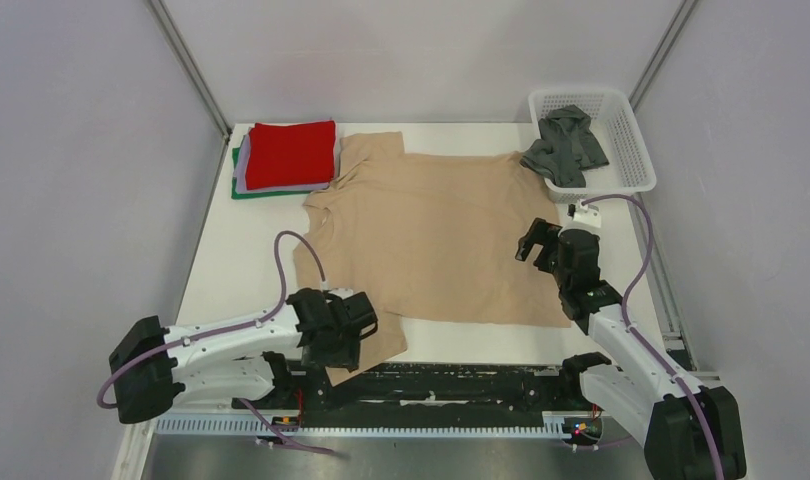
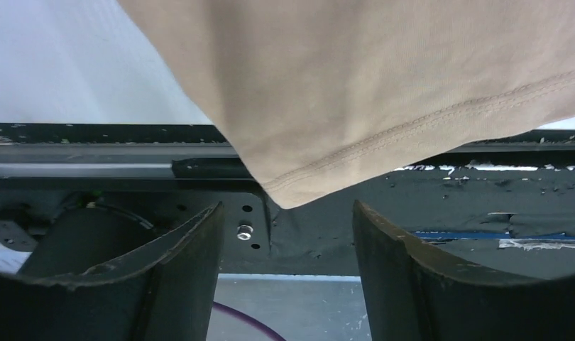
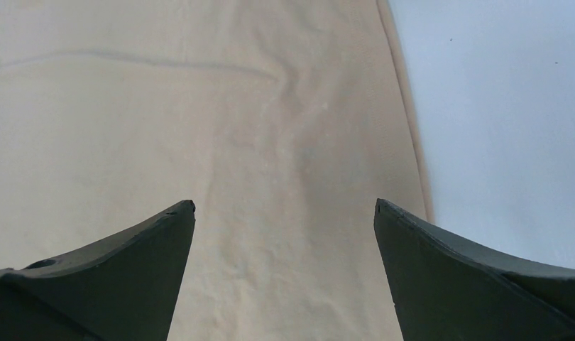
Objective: Fold and stack the t-shirts
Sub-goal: Grab the side of the flattened tshirt closest away from the robot with both arms
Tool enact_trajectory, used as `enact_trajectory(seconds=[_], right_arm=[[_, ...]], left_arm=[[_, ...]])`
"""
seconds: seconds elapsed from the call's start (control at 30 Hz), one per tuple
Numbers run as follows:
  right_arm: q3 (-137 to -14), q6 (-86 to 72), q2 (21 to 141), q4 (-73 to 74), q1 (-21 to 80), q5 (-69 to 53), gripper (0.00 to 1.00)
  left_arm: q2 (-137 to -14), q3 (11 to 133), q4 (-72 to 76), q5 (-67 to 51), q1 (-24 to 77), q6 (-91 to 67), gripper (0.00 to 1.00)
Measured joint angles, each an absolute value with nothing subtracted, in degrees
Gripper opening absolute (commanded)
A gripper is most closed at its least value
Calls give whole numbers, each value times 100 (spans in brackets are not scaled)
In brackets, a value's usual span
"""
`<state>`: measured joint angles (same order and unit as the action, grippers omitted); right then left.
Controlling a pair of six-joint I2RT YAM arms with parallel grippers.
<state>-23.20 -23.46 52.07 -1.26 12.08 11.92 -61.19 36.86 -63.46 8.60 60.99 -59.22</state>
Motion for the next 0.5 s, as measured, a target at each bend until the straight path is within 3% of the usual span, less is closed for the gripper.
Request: enact_trajectory(seconds=[0.2,0.5], right_arm=[[-2320,-2333,5214,-36,1181,1365,99],[-2307,-2333,5214,25,1170,1525,98]], left_arm=[[-6344,3170,-5638,519,6246,-6108,54],[-6626,3238,-5787,548,6248,-6152,43]])
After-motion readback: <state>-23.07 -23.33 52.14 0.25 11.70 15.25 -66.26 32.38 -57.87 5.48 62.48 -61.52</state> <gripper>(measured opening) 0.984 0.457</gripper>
